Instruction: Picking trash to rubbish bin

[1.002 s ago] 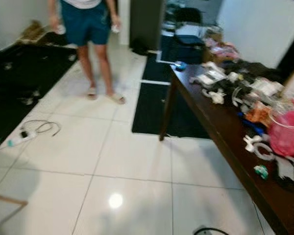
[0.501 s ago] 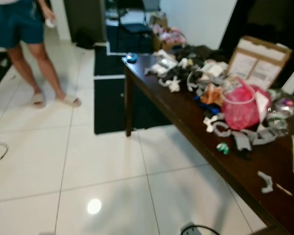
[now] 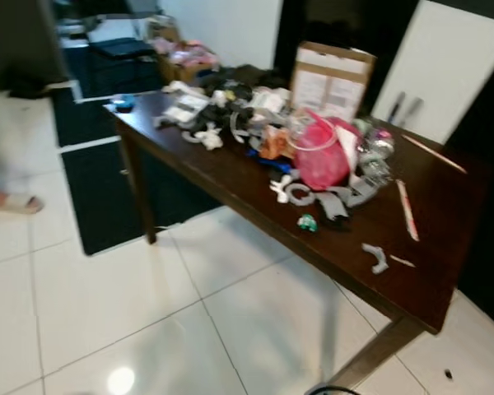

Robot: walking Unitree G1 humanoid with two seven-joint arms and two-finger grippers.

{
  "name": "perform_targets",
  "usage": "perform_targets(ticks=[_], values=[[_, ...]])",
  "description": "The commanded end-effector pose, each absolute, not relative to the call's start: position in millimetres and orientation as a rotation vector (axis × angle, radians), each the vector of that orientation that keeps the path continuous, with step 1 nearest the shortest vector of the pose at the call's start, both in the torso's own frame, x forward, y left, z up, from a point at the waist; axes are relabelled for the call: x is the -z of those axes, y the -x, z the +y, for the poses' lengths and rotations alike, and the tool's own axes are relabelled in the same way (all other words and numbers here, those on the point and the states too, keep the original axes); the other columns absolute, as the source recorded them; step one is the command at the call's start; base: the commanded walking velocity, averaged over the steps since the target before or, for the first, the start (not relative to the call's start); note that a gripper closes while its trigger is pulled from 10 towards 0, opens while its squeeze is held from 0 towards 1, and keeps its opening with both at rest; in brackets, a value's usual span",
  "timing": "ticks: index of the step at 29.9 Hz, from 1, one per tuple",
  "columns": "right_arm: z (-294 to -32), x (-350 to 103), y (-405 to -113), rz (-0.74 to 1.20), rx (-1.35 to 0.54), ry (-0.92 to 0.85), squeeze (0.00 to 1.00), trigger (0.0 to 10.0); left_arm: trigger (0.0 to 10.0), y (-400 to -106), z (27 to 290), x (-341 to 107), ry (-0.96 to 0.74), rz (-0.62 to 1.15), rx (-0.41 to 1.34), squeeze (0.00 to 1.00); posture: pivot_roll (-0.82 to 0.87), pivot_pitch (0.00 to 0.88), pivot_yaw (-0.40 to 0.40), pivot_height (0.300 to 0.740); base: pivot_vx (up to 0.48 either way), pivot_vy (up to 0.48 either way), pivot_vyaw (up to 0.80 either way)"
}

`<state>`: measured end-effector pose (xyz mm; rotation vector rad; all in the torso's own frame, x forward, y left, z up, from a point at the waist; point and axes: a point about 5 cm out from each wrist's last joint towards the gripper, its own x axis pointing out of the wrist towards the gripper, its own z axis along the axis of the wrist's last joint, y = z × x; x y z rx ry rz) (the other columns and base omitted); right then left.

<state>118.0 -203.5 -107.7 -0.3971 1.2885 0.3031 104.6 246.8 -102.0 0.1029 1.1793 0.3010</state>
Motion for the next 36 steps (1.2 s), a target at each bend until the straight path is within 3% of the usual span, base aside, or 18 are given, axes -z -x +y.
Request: perform_targets(ticks=[1,14,23,36], values=[[-204.3,108.6,-114.1,1.291,-0.304,0.401,0.0,10.0,10.0,-91.8,241.9,106.6,-0.093,1.222,-0.292,0.0,0.14,0.076,-0.071,0.74,0.0,0.0,-0.79],[-233.6,102.5,-113.6,1.292,-0.257,0.404,0.0,10.0,10.0,-94.3,241.9,106.0,-0.097,1.214,-0.282,0.0,0.14,0.075,-0.076,0.74,0.0,0.0,-0.79],[-210.7,99.3,-141.7,1.238,-0.218,0.413,0.0,10.0,10.0,-94.7,240.5,106.2,-0.092,1.216,-0.283,0.0,0.14,0.073,-0.081,0.74,0.0,0.0,-0.76],[-209.4,100.4,-139.3,1.236,-0.206,0.401,0.0,10.0,10.0,-89.0,241.4,107.4,-0.099,1.233,-0.274,0.0,0.15,0.07,-0.076,0.74,0.0,0.0,0.0]])
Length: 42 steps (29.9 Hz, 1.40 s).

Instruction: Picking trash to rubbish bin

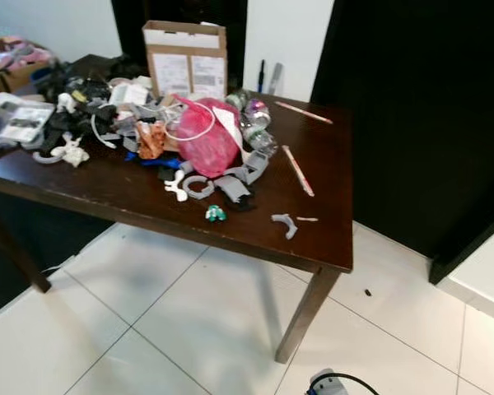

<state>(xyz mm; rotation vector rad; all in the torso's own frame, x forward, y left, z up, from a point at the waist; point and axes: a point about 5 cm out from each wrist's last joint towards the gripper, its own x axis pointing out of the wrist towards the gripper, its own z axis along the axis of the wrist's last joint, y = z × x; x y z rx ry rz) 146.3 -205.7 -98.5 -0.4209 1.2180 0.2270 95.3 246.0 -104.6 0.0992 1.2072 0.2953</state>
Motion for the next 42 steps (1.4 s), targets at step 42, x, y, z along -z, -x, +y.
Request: perform_targets(ticks=[42], values=[[-328.0,36.5,-181.1,0.833,0.842,0.094,0.0,10.0,10.0,-100.0,254.2,101.3,-0.218,1.223,-0.187,0.0,0.14,0.078,0.009,0.74,0.0,0.0,0.0]])
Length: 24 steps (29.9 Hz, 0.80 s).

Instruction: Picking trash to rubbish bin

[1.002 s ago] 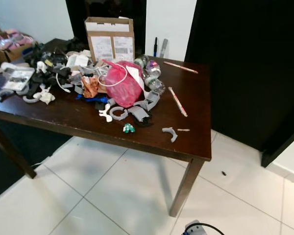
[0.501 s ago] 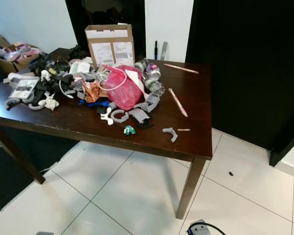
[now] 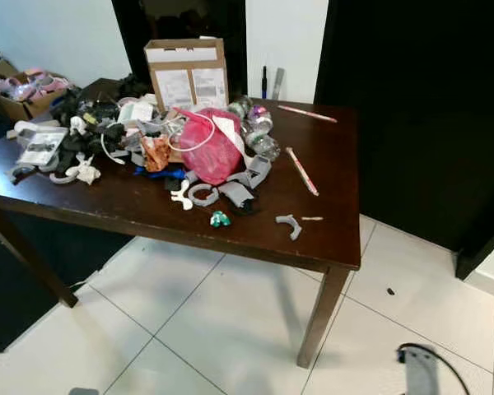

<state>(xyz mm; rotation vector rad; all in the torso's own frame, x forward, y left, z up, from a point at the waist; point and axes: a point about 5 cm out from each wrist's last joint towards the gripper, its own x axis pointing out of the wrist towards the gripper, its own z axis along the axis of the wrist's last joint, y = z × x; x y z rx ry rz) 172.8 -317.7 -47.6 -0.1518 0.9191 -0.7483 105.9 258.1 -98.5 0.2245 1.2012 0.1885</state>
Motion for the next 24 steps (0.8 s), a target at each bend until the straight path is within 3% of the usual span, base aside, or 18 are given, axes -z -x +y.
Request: perform_targets(ticks=[1,5,7,9,11,15,16,17,24], values=[[-333.6,30.5,-185.1,0.79,0.889,0.057,0.0,10.0,10.0,-99.8,254.0,101.4,-0.217,1.223,-0.188,0.0,0.14,0.079,0.009,0.74,0.0,0.0,0.0],[-350.1,2.1,-211.6,0.6,0.952,-0.067,0.0,10.0,10.0,-98.5,254.4,101.6,-0.215,1.224,-0.191,0.0,0.14,0.081,0.007,0.74,0.0,0.0,0.0],[-356.8,-31.3,-245.4,0.399,0.893,-0.155,0.0,10.0,10.0,-96.8,255.6,101.6,-0.214,1.226,-0.194,0.0,0.14,0.081,0.002,0.74,0.0,0.0,0.0],[-356.8,-31.3,-245.4,0.399,0.893,-0.155,0.0,10.0,10.0,-96.8,255.6,101.6,-0.214,1.226,-0.194,0.0,0.14,0.081,0.002,0.74,0.0,0.0,0.0],[-356.6,-67.5,-278.2,0.184,0.758,-0.28,0.0,10.0,10.0,-96.2,255.5,101.8,-0.213,1.227,-0.194,0.0,0.14,0.081,0.0,0.74,0.0,0.0,0.0],[-349.4,-87.8,-297.0,0.071,0.622,-0.32,0.03,10.0,10.0,-96.6,254.3,102.0,-0.211,1.226,-0.192,0.0,0.13,0.082,-0.001,0.74,0.0,0.0,0.0],[-341.4,-99.9,-309.1,0.012,0.515,-0.337,0.91,10.0,10.0,-97.0,253.5,102.1,-0.21,1.225,-0.189,0.0,0.13,0.082,-0.002,0.74,0.0,0.0,0.0],[-327.9,-118.8,-325.5,-0.081,0.34,-0.376,1.0,10.0,10.0,-97.4,252.3,102.4,-0.21,1.224,-0.184,0.0,0.13,0.081,-0.002,0.74,0.0,0.0,0.0],[-293.7,-140.6,-344.9,-0.176,-0.037,-0.413,1.0,10.0,10.0,-97.5,251.7,102.5,-0.211,1.224,-0.181,0.0,0.13,0.083,0.0,0.74,0.0,0.0,0.0]])
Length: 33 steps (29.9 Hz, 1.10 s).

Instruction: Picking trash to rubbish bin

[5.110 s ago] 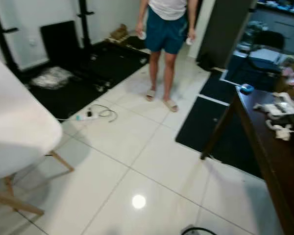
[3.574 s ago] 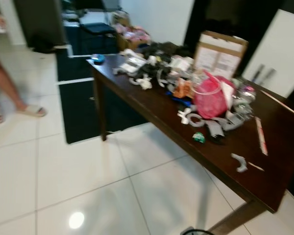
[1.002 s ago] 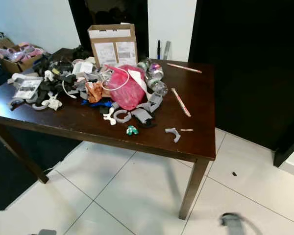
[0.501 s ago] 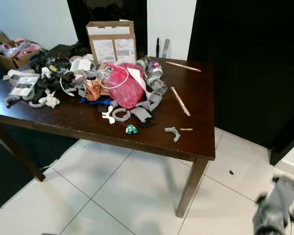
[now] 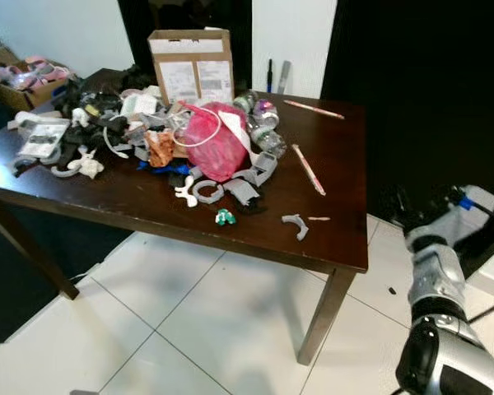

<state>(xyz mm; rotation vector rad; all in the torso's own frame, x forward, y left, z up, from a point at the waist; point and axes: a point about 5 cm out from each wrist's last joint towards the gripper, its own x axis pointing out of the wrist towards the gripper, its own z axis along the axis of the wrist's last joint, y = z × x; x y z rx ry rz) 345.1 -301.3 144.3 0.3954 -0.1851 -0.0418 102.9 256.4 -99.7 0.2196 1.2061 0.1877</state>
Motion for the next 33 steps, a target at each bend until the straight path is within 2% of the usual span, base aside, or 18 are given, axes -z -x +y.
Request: perform_targets(ticks=[1,4,5,6,7,11,16,18,19,21,22,25,29,33], values=[[-284.7,-139.2,-346.4,-0.153,-0.124,-0.383,1.0,10.0,10.0,-97.7,252.3,102.3,-0.212,1.223,-0.183,0.0,0.13,0.084,-0.001,0.74,0.0,0.0,0.0],[-274.8,-134.0,-347.0,-0.102,-0.211,-0.337,1.0,10.0,10.0,-98.3,253.4,101.9,-0.212,1.221,-0.189,0.0,0.13,0.086,0.0,0.74,0.0,0.0,0.0],[-269.4,-129.5,-347.0,-0.062,-0.251,-0.304,0.55,10.0,10.0,-100.0,254.6,101.0,-0.203,1.209,-0.201,0.0,0.13,0.086,0.0,0.74,0.0,0.0,0.0],[-269.4,-129.5,-347.0,-0.062,-0.251,-0.304,0.55,10.0,10.0,-100.0,254.6,101.0,-0.203,1.209,-0.201,0.0,0.13,0.086,0.0,0.74,0.0,0.0,0.0],[-260.8,-123.5,-346.7,-0.014,-0.312,-0.259,0.0,10.0,10.0,-107.2,257.3,98.0,-0.197,1.17,-0.214,0.0,0.13,0.088,-0.003,0.74,0.0,0.0,0.0],[-239.5,-113.1,-345.8,0.068,-0.468,-0.171,0.0,10.0,10.0,-165.4,276.1,67.1,-0.235,0.874,-0.258,0.0,0.14,0.097,-0.005,0.74,0.0,0.0,0.0],[-240.1,-115.9,-347.6,0.064,-0.463,-0.183,0.0,10.0,10.0,-188.5,291.8,47.0,-0.272,0.751,-0.324,0.0,0.16,0.102,-0.005,0.74,0.0,0.0,0.0],[-240.3,-116.0,-348.9,0.077,-0.449,-0.168,0.0,10.0,10.0,-213.8,301.1,24.5,-0.249,0.615,-0.332,0.0,0.16,0.101,-0.007,0.74,0.0,0.0,0.0],[-240.3,-116.0,-348.9,0.077,-0.449,-0.168,0.0,10.0,10.0,-213.8,301.1,24.5,-0.249,0.615,-0.332,0.0,0.16,0.101,-0.007,0.74,0.0,0.0,0.0],[-239.1,-116.8,-350.6,0.088,-0.446,-0.148,0.0,10.0,10.0,-242.4,299.1,-0.2,-0.199,0.467,-0.241,0.0,0.17,0.1,-0.011,0.74,0.0,0.0,0.0],[-239.1,-116.8,-350.6,0.088,-0.446,-0.148,0.0,10.0,10.0,-242.4,299.1,-0.2,-0.199,0.467,-0.241,0.0,0.17,0.1,-0.011,0.74,0.0,0.0,0.0],[-238.1,-116.5,-351.8,0.104,-0.438,-0.114,0.0,10.0,10.0,-261.8,284.6,-15.3,-0.169,0.379,-0.056,0.0,0.17,0.101,-0.011,0.74,0.0,0.0,0.0],[-239.2,-113.9,-351.5,0.124,-0.42,-0.099,0.0,10.0,10.0,-266.1,266.1,-21.3,-0.178,0.343,0.208,0.0,0.17,0.109,-0.016,0.74,0.0,0.0,0.0],[-238.6,-112.2,-351.2,0.132,-0.416,-0.099,0.0,10.0,10.0,-267.0,265.0,-27.8,-0.156,0.316,0.279,0.0,0.17,0.111,-0.019,0.74,0.0,0.0,0.0]])
